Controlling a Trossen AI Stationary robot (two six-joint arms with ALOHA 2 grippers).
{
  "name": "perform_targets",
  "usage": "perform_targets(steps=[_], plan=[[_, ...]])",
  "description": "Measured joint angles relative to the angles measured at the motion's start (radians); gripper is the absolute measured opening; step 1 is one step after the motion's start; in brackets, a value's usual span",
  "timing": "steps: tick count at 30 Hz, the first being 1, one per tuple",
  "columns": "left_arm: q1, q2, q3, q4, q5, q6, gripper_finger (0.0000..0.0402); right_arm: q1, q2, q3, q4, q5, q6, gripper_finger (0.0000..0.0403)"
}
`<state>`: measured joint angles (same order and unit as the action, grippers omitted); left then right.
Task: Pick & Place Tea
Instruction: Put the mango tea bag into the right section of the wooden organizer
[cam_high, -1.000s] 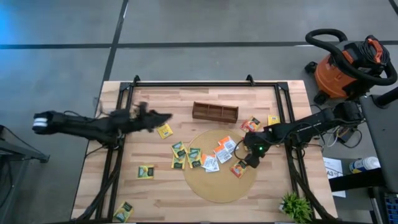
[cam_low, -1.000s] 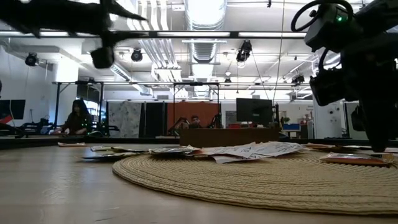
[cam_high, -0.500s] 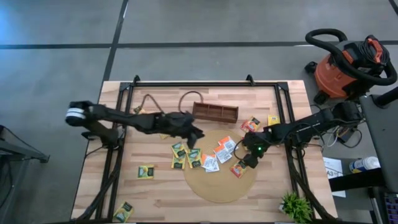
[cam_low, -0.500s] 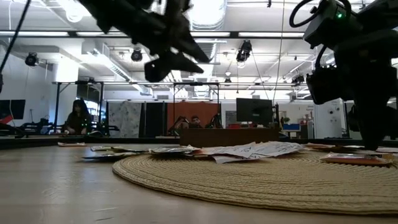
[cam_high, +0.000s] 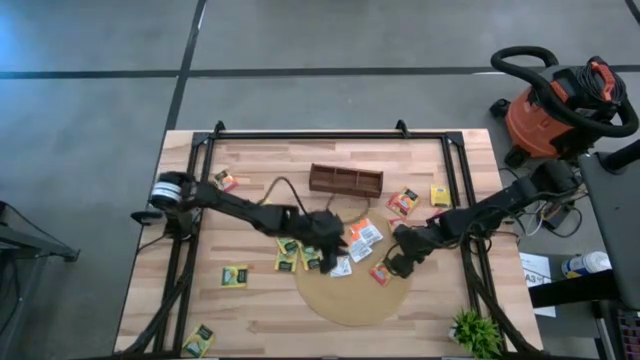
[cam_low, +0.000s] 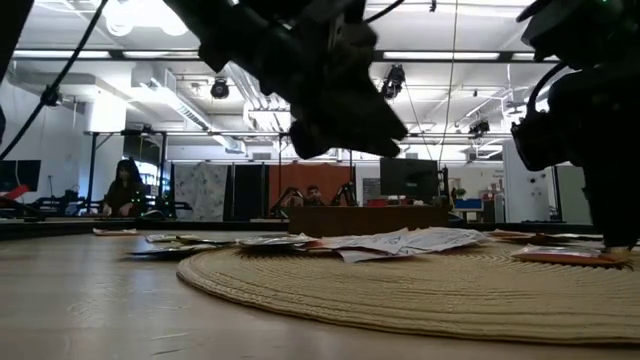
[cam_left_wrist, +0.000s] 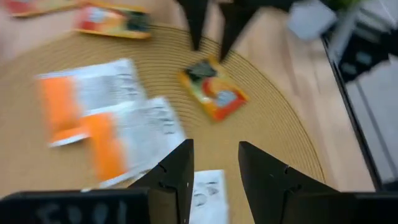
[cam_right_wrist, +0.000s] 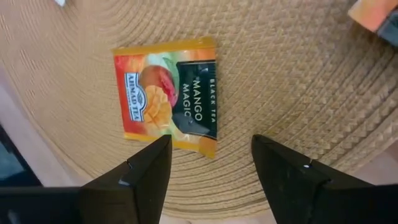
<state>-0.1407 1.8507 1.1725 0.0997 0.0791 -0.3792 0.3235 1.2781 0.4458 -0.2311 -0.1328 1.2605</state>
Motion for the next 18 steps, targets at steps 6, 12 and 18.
perform_targets(steps=[6,12,18], plan=[[-0.04,0.149,0.13,-0.005,0.006,0.071,0.0121,0.004,0.041,0.002,0.097,0.006,0.034,0.0224],[-0.058,0.243,0.261,-0.053,0.038,0.047,0.0121,0.008,0.079,0.03,0.102,0.003,0.043,0.0224],[-0.064,0.26,0.331,-0.19,0.039,0.068,0.0121,0.008,0.07,0.049,0.093,0.006,0.041,0.0224]])
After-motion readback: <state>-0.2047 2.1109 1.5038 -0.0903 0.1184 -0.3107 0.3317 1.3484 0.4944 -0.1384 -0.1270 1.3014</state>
